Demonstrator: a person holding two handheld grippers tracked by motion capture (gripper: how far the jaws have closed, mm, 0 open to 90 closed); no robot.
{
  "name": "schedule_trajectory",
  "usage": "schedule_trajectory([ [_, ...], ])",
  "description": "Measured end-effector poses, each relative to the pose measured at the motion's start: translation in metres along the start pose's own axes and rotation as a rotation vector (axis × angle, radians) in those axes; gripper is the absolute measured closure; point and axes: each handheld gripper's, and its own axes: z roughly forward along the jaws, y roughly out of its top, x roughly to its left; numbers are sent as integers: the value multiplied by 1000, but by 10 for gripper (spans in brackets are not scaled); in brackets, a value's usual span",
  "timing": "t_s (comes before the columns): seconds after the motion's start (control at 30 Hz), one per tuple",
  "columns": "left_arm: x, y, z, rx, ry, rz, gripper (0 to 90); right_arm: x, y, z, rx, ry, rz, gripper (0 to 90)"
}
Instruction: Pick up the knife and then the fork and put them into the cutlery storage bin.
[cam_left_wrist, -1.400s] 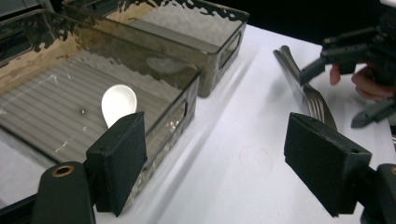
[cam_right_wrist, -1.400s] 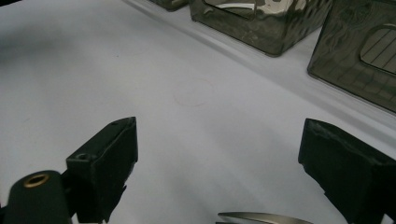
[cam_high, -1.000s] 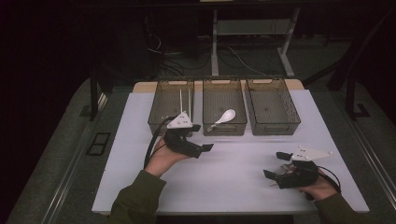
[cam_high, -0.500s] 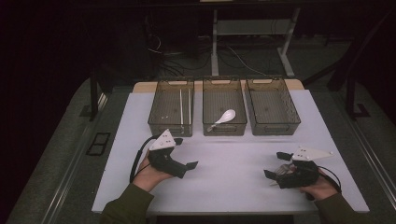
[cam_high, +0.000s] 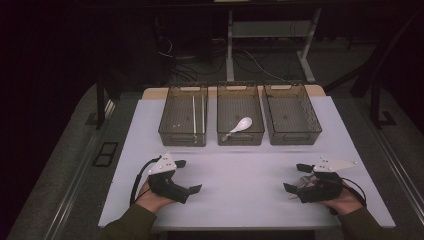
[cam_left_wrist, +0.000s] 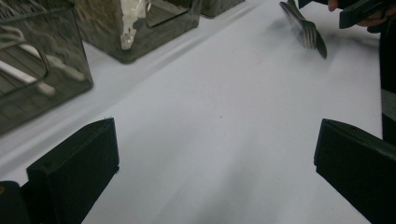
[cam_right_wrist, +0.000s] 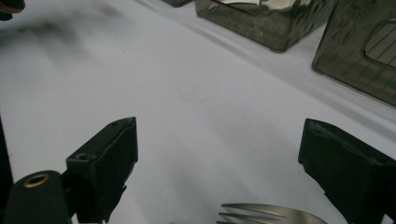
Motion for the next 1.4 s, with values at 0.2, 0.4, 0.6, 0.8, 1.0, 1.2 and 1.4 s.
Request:
schedule_trajectory([
  [0.2, 1, 1, -2, -6, 10, 8, 0, -3, 5, -5, 27, 19, 1, 118],
  [0.4, 2, 2, -2, -13, 6, 15, 0, -6, 10, -7, 74, 28, 12, 156],
  [0.6, 1, 2, -1, -9, 0, 17, 0, -17, 14, -14, 76, -8, 26, 268],
  [0.8, 1, 1, 0, -3, -7, 10, 0, -34, 16, -24, 105, -51, 59, 447],
  [1.0, 1, 1, 0, 4, -12, 14, 0, -54, 16, -33, 143, -130, 80, 600],
  [1.2, 1, 0, 2, 7, -21, 11, 0, -77, 11, -44, 176, -197, 125, 806],
  [1.4, 1, 0, 2, 11, -22, 11, 0, -95, 5, -54, 212, -249, 149, 896],
])
